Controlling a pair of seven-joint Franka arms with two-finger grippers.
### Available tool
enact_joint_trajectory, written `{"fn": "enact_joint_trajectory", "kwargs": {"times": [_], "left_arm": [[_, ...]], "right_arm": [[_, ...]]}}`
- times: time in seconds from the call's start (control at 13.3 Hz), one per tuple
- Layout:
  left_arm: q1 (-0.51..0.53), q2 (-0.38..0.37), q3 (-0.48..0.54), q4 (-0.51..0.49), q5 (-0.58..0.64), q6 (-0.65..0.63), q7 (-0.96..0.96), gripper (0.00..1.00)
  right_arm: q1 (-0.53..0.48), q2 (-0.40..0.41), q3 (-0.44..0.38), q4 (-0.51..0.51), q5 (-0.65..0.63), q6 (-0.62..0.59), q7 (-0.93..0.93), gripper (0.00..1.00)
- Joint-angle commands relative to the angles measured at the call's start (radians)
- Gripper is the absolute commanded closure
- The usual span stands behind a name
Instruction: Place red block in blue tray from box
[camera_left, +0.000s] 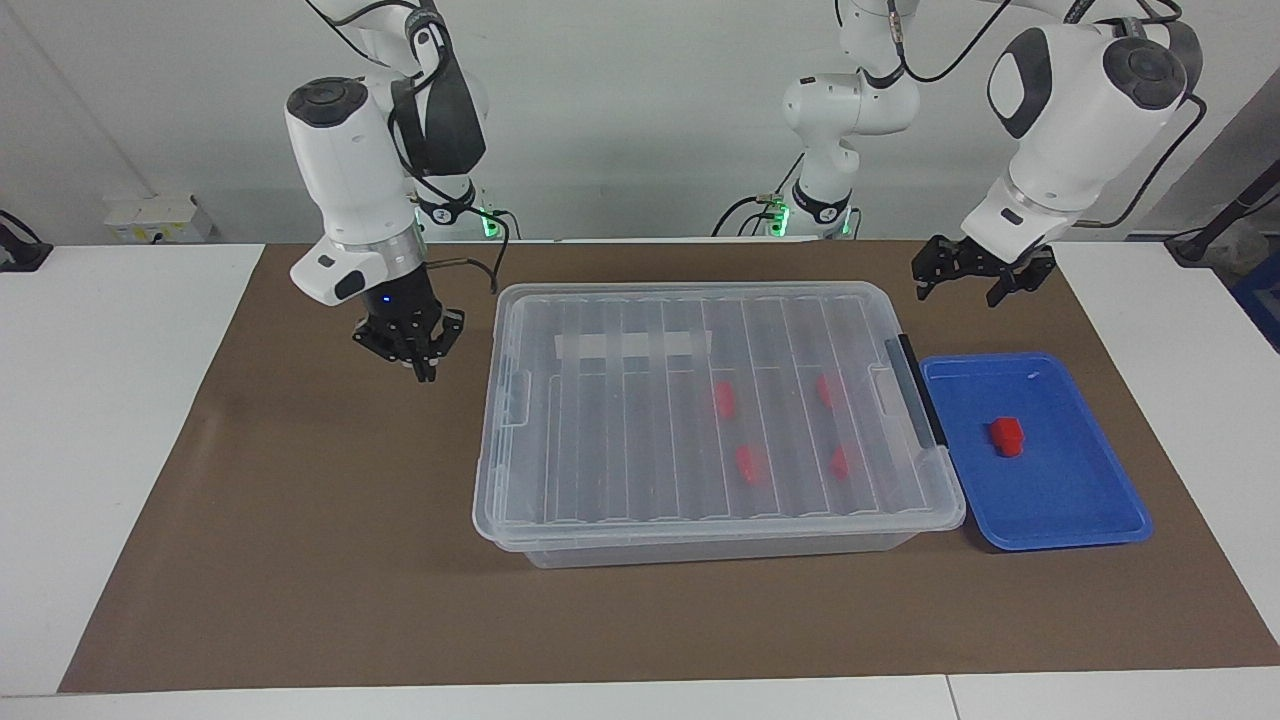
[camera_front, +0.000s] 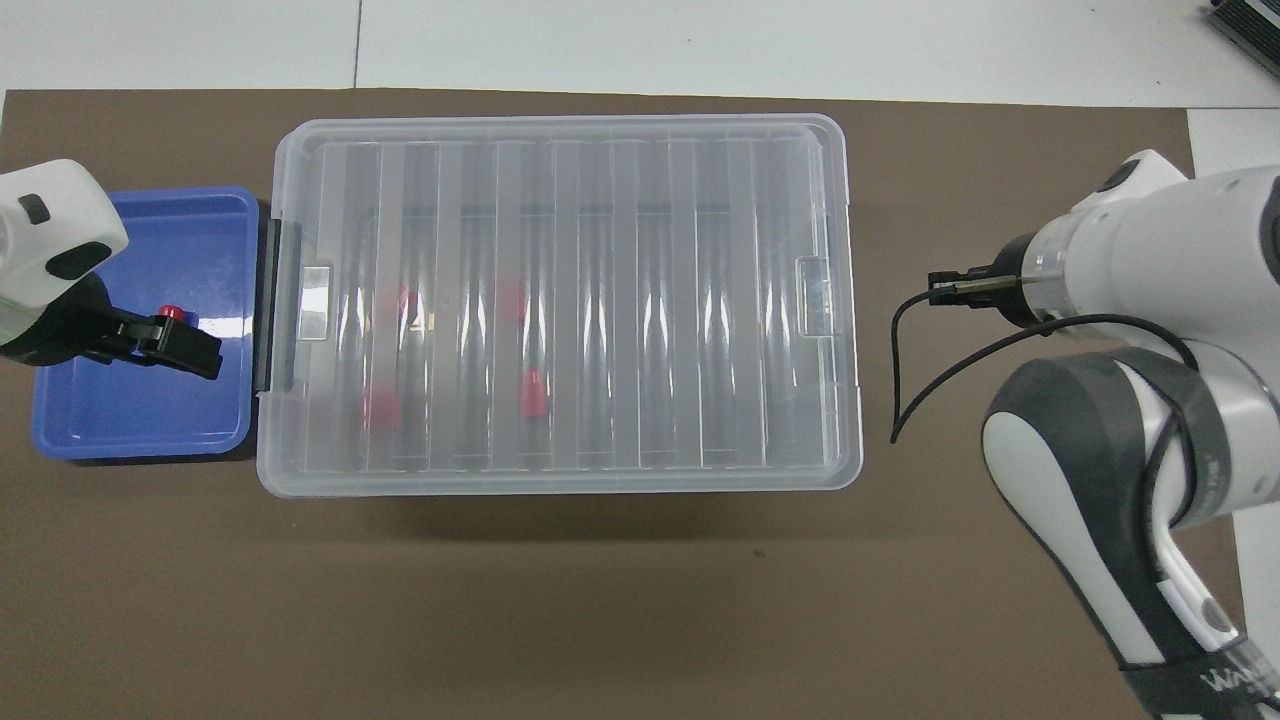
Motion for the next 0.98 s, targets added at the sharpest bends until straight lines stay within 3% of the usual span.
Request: {"fn": "enact_joint_trajectory", "kwargs": {"times": [0.0,0.15,0.45,0.9], "left_arm": [[-0.033,-0.008,0.019,0.019,0.015,-0.024,-0.002,0.0],[-0.031,-0.003,0.021,0.024,0.015,-0.018,-0.003,0.0],[-0.031,-0.005,0.022,0.024,0.015,-0.062,0.003,0.0],[-0.031,-0.022,0.021,0.004,0.015,-0.022,-0.002,0.0]], "right_arm": [[-0.036,-0.035,0.007,0.057,0.01,-0.163,0.041,0.0],[-0.047,-0.03,0.007,0.149,0.009,-0.295,0.048,0.0],[-0.05,-0.002,0.007,0.255,-0.01,-0.372,0.064,0.0],[-0.048,-0.006,0.007,0.263,-0.01,-0.395,0.065,0.0]]}}
